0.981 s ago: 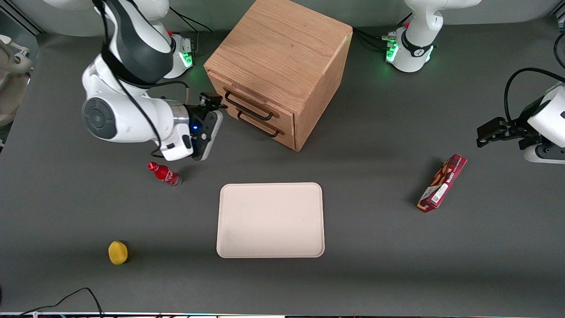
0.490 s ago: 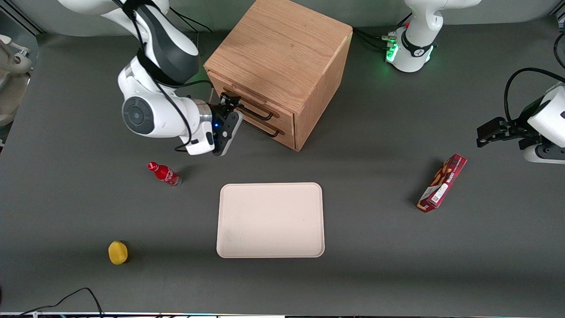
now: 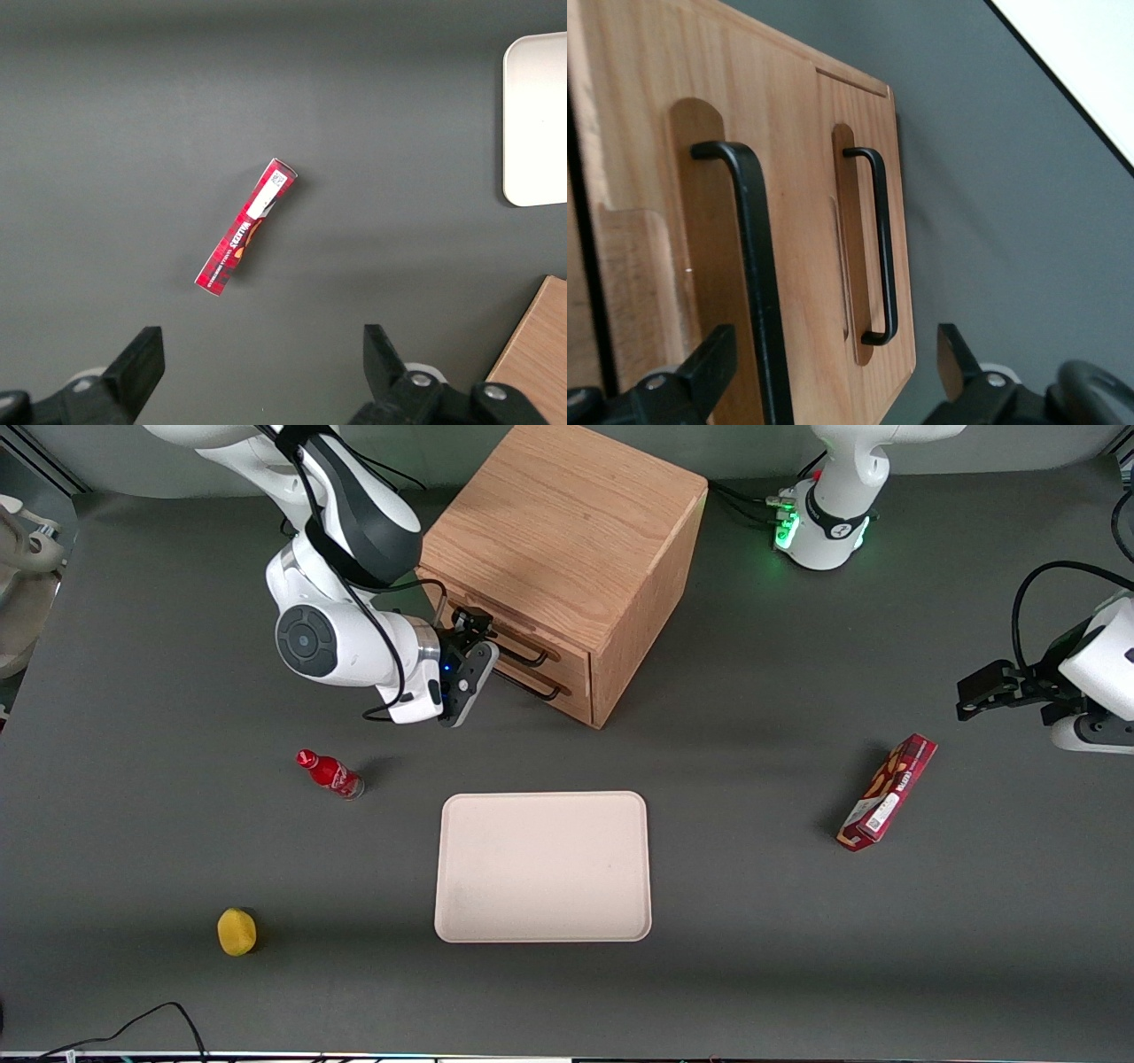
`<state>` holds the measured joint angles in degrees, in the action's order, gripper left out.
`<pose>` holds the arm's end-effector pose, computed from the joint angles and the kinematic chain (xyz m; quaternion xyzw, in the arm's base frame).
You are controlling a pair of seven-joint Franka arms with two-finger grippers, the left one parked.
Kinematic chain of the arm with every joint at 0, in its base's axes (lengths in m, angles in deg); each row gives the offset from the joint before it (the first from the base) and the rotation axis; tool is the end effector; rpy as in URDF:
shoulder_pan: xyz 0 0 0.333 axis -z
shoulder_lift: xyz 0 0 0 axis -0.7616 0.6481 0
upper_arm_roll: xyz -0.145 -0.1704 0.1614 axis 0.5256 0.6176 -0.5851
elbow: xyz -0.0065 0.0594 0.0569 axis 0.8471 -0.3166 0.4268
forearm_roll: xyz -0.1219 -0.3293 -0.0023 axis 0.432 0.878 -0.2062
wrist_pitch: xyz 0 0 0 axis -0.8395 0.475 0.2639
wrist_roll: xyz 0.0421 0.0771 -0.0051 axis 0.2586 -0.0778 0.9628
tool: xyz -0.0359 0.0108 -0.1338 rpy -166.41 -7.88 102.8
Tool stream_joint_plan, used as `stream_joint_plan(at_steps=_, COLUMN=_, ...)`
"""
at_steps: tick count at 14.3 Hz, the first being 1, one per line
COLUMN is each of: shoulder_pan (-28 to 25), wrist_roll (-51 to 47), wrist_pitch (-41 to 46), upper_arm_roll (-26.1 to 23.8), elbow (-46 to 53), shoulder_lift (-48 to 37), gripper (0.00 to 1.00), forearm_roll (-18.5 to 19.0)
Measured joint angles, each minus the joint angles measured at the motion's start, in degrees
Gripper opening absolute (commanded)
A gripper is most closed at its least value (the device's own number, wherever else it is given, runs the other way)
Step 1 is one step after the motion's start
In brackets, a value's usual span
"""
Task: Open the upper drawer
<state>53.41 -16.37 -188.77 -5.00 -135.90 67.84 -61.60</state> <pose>0.4311 0.3120 0.3465 -0.8727 -0.4176 0.1196 0.2229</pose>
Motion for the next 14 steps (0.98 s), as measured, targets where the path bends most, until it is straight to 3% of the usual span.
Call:
stream_joint_plan(at_steps=10, shoulder_pan=0.0, wrist_roll=-1.3, wrist_pitch=-2.1, upper_arm_roll=-0.5, elbow=-1.4, shoulder_lift=0.0, gripper=1.00, forearm_roll=0.0)
stream_joint_plan(at_steps=14, shoulder_pan=0.1, wrist_roll=-1.3, wrist_pitch=-2.6, upper_arm_roll=-0.5, elbow=-1.7, shoulder_lift=0.1, gripper=1.00, forearm_roll=2.1)
